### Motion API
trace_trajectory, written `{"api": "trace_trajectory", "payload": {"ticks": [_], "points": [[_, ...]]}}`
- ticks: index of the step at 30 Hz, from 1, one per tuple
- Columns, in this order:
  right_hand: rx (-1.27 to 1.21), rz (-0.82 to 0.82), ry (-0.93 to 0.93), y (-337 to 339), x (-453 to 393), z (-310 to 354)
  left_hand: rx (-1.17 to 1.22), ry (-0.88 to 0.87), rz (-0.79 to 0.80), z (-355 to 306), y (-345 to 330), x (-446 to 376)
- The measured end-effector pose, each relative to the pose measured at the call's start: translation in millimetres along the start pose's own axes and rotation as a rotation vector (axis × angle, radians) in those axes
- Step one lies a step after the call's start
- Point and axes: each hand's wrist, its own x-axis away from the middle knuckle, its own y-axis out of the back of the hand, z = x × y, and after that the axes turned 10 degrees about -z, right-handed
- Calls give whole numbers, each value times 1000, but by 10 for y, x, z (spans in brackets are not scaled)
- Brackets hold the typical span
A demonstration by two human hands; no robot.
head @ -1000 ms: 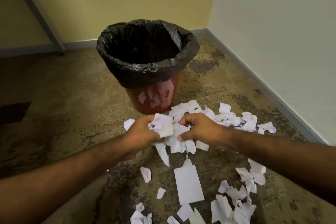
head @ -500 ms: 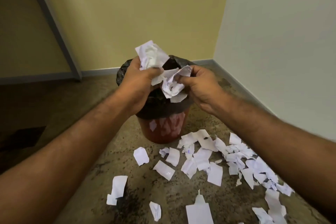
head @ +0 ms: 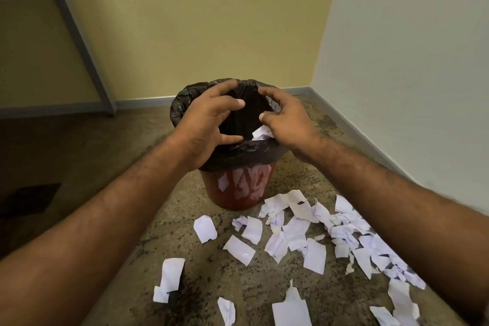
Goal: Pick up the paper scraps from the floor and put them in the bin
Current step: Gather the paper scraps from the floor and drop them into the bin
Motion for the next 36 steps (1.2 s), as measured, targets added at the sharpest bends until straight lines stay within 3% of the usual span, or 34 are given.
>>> {"api": "trace_trajectory", "payload": {"ticks": [4, 7, 9, 11, 15, 19, 22, 26, 30, 36], "points": [[-5, 26, 50, 14, -66, -1, -46, -157, -108, 120, 9, 93], [60, 40, 146, 33, -45, -33, -199, -448, -209, 315, 54, 231], [138, 25, 260, 72, 11, -85, -362, -644, -207, 509, 123, 356], [230, -59, 432, 147, 74, -171, -489, -724, -175, 753, 215, 477], [402, -256, 657, 385, 186, -483, -752, -499, -86, 1378, 485, 571], [368, -353, 409, 580, 343, -1003, -1125, -77, -67, 1923, 899, 432], [544, -68, 11, 638, 417, -1509, -1310, 131, -7, 2174, 1164, 302], [886, 362, -350, 653, 518, -2090, -1359, 195, 159, 2446, 1261, 273], [973, 543, -388, 558, 569, -2400, -1396, 129, 271, 2631, 1086, 274], [931, 803, -286, 161, 740, -2311, -1333, 27, 349, 2785, 651, 231]]}}
